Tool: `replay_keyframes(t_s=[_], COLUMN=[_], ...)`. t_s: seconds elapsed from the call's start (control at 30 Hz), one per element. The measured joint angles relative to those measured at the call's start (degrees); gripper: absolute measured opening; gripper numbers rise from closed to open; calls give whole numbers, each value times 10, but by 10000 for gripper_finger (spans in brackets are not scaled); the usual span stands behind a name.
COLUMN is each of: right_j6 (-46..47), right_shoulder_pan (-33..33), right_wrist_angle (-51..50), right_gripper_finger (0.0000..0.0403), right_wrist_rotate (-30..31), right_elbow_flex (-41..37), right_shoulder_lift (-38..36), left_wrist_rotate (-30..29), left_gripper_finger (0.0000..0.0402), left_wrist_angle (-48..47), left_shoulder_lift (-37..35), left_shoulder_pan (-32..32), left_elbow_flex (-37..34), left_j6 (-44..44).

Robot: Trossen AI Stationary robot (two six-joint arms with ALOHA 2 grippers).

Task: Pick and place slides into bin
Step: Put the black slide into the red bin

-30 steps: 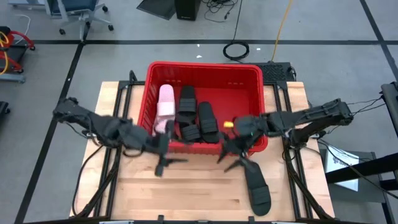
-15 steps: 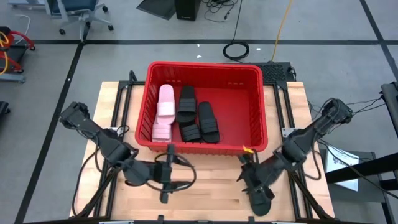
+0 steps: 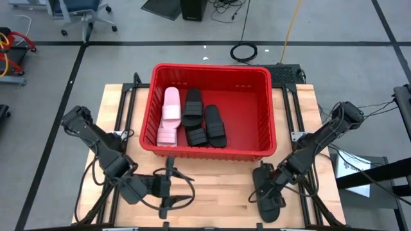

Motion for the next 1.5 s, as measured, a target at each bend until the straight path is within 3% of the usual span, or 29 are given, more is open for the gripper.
replay_keyframes(t_s=[0.23, 0.43, 0.63, 0.97, 1.23, 1.5], right_j6=[86, 144, 152, 188, 16, -234], right_shoulder_pan=[20, 26, 26, 25, 22, -4], right_wrist_angle=[176, 410, 543, 618, 827, 833], right_gripper_finger=[171, 147, 22, 5, 4, 4], right_wrist_rotate=[-73, -143, -132, -110, -129, -159], right_elbow_flex=[-128, -246, -310, -326, -316, -217], right_shoulder_lift=[0, -1, -2, 0, -13, -21], left_wrist_rotate=[-1, -1, -1, -1, -1, -1], left_gripper_finger=[248, 248, 248, 248, 248, 248], left_wrist_angle=[0, 0, 0, 1, 2, 2], left_shoulder_lift=[2, 2, 2, 2, 2, 2], left_shoulder_pan=[0, 4, 6, 6, 6, 7], left_elbow_flex=[0, 0, 0, 0, 0, 0], left_j6=[6, 8, 6, 5, 4, 4])
